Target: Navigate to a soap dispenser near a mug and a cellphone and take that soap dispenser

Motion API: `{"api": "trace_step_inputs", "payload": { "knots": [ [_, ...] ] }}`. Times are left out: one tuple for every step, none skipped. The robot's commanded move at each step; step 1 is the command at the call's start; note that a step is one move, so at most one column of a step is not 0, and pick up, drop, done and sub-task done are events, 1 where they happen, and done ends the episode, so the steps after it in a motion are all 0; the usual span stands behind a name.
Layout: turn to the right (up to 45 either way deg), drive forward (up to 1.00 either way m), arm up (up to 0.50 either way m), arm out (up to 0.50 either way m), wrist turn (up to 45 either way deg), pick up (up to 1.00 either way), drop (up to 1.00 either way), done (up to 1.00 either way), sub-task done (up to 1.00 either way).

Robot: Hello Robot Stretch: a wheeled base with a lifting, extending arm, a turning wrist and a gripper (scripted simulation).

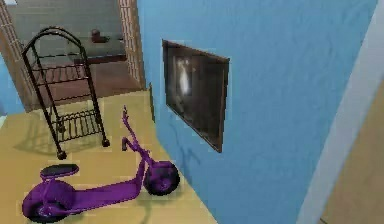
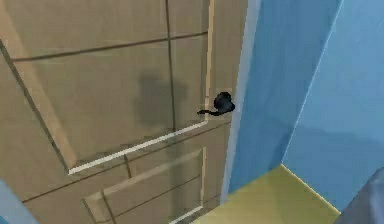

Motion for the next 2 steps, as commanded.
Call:
{"api": "trace_step_inputs", "payload": {
  "knots": [
    [-45.0, 0.0, 0.0, 0.0, 0.0, 0.0, 0.0, 0.0, 0.0],
    [-27.0, 0.0, 0.0, 0.0, 0.0, 0.0, 0.0, 0.0, 0.0]
  ]
}}
